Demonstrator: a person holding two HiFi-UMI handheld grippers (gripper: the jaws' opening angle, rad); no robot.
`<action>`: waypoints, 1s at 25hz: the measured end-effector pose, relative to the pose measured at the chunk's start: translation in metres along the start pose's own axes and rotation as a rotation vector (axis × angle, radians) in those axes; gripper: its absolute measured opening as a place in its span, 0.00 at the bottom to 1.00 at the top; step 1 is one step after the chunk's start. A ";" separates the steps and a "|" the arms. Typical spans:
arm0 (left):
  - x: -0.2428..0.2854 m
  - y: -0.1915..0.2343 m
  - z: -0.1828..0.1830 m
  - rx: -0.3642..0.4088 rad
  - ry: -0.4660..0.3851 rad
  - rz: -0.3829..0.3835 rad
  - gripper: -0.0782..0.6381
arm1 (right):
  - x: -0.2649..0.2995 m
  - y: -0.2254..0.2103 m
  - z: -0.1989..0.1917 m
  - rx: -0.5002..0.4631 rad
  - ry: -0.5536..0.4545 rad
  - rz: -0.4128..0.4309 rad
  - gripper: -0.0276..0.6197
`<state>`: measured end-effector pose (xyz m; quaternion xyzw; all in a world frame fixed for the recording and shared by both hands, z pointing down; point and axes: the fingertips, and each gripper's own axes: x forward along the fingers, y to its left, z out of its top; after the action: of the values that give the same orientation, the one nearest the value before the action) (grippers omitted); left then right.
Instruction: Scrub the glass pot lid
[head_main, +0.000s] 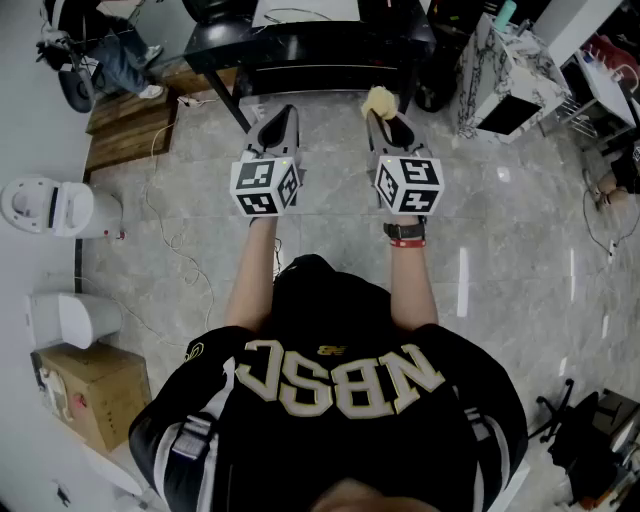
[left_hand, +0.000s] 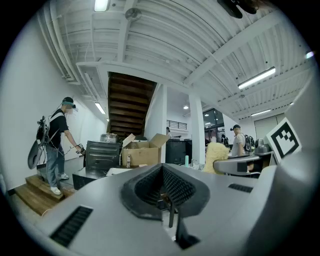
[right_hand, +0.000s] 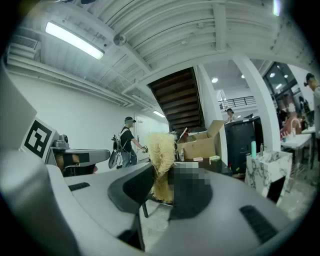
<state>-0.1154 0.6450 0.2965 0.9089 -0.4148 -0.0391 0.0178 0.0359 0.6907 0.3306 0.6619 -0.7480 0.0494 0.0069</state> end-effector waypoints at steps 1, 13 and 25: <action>0.001 -0.003 -0.001 0.000 -0.001 -0.003 0.13 | -0.001 -0.001 0.000 -0.002 -0.003 0.001 0.18; 0.050 0.013 -0.020 -0.024 0.029 -0.019 0.13 | 0.055 -0.012 -0.007 -0.017 0.018 0.036 0.18; 0.222 0.156 -0.037 -0.074 0.051 -0.029 0.13 | 0.277 -0.021 -0.008 0.046 0.057 0.166 0.19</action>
<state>-0.0846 0.3752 0.3311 0.9142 -0.3993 -0.0315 0.0616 0.0217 0.4151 0.3608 0.5961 -0.7983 0.0856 0.0090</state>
